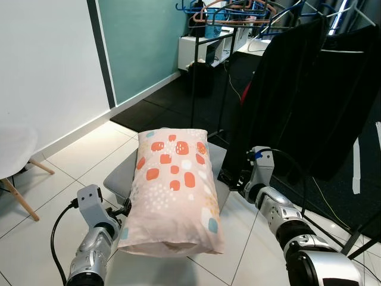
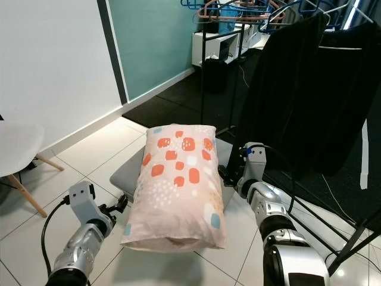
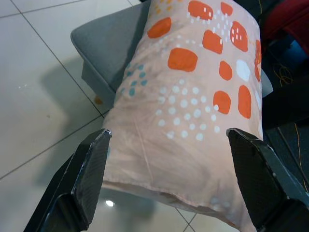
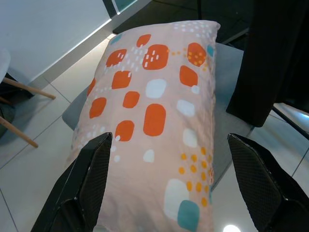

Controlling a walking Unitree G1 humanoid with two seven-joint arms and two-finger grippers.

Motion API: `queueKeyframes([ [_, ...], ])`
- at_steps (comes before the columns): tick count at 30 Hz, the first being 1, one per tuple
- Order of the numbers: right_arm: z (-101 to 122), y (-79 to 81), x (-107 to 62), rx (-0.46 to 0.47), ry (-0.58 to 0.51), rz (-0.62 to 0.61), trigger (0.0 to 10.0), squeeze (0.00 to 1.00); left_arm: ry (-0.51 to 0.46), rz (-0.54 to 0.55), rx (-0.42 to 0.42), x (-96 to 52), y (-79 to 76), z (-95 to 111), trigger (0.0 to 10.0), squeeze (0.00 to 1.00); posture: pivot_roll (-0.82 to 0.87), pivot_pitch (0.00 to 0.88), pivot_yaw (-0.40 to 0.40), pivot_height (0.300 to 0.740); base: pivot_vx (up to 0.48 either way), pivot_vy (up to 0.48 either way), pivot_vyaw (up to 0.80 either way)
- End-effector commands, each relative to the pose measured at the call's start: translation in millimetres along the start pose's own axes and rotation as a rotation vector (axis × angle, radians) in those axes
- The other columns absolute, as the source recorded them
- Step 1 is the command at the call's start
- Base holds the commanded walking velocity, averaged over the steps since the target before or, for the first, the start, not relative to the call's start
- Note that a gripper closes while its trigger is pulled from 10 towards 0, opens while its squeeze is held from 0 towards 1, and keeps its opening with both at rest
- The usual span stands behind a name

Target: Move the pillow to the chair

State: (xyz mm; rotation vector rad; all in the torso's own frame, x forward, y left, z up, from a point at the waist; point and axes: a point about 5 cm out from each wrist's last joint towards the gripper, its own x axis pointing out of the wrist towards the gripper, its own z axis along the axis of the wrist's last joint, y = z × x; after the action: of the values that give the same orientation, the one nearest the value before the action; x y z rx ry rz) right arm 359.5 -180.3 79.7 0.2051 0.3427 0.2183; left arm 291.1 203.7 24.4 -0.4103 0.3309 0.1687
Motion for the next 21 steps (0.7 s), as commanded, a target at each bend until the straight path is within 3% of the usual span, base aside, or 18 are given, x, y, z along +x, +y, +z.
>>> queueKeyframes([
  [1, 4, 3.6, 2.5, 0.001, -0.012, 0.005, 10.0, 0.00, 0.009, -0.010, 0.031, 0.7, 0.4, -1, 10.0, 0.00, -0.19, 0.000, -0.071, 0.740, 0.000, -0.480, 0.00],
  [3, 5, 3.7, 2.6, 0.004, -0.014, 0.006, 10.0, 0.00, 0.013, -0.010, 0.047, 1.0, -0.1, -2, 10.0, 0.00, -0.19, 0.000, -0.073, 0.740, 0.000, -0.454, 0.00],
  [7, 5, 1.6, 2.2, 0.011, -0.010, -0.005, 10.0, 0.00, 0.018, 0.005, 0.059, 2.3, 3.4, -2, 10.0, 0.00, -0.19, 0.000, -0.077, 0.740, 0.000, 0.000, 0.00],
  [14, 9, 3.0, 4.7, 0.026, 0.034, 0.007, 10.0, 0.00, -0.062, -0.034, 0.165, 6.3, 3.3, 18, 10.0, 0.00, -0.18, 0.000, -0.078, 0.726, 0.000, 0.000, 0.00],
  [18, 14, 3.2, 5.5, 0.053, 0.017, 0.014, 10.0, 0.00, -0.094, -0.047, 0.167, 8.8, 2.8, 27, 10.0, 0.00, -0.18, 0.000, -0.078, 0.706, 0.000, 0.000, 0.00],
  [21, 15, 3.3, 5.4, 0.080, 0.010, 0.024, 10.0, 0.00, -0.117, -0.055, 0.113, 10.1, 1.9, 34, 10.0, 0.00, -0.18, 0.000, -0.076, 0.691, 0.000, 0.000, 0.00],
])
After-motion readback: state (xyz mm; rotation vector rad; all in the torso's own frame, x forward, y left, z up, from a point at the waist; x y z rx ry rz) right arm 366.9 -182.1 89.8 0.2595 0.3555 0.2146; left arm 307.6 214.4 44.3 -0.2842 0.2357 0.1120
